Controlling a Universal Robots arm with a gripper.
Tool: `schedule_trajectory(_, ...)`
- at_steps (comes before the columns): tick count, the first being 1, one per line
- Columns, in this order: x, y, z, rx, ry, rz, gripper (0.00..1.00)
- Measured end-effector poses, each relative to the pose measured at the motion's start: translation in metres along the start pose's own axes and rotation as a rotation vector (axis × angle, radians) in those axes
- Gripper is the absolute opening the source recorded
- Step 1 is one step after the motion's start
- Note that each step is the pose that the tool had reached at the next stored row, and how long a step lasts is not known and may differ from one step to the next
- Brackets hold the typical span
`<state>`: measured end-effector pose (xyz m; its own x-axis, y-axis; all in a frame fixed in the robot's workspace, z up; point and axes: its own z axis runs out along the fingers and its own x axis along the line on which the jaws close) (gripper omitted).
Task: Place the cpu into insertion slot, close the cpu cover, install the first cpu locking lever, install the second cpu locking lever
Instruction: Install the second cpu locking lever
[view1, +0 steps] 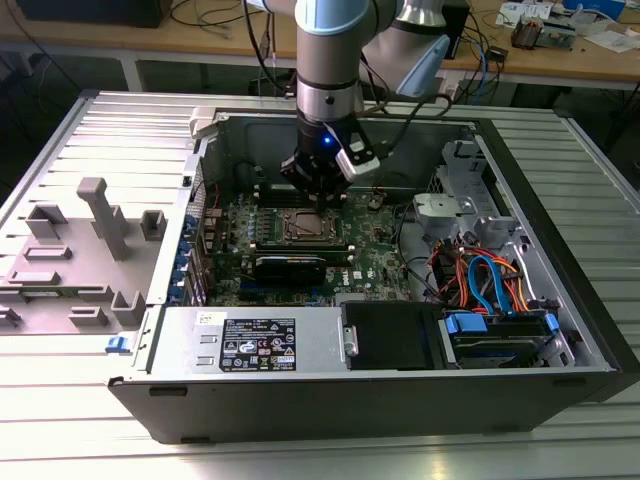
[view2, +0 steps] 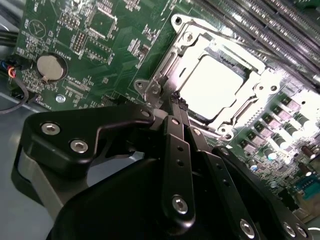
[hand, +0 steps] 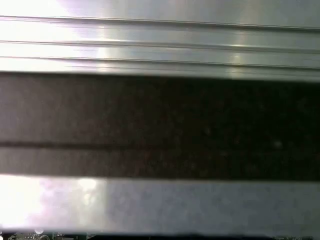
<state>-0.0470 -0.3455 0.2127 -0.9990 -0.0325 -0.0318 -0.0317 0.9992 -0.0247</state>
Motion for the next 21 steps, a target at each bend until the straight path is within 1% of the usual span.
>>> schedule_trajectory(13,0.0005,-0.0159,0.0019,0.0002,0.0000,0.000,0.11)
schedule_trajectory(15,0.0005,-0.0160,0.0018,0.0002,0.0001,0.000,0.11)
schedule_trajectory(18,0.0004,-0.0163,-0.0030,0.0002,0.0004,0.000,0.11)
schedule_trajectory(21,0.0001,-0.0165,-0.0122,0.0001,0.0020,0.000,0.11)
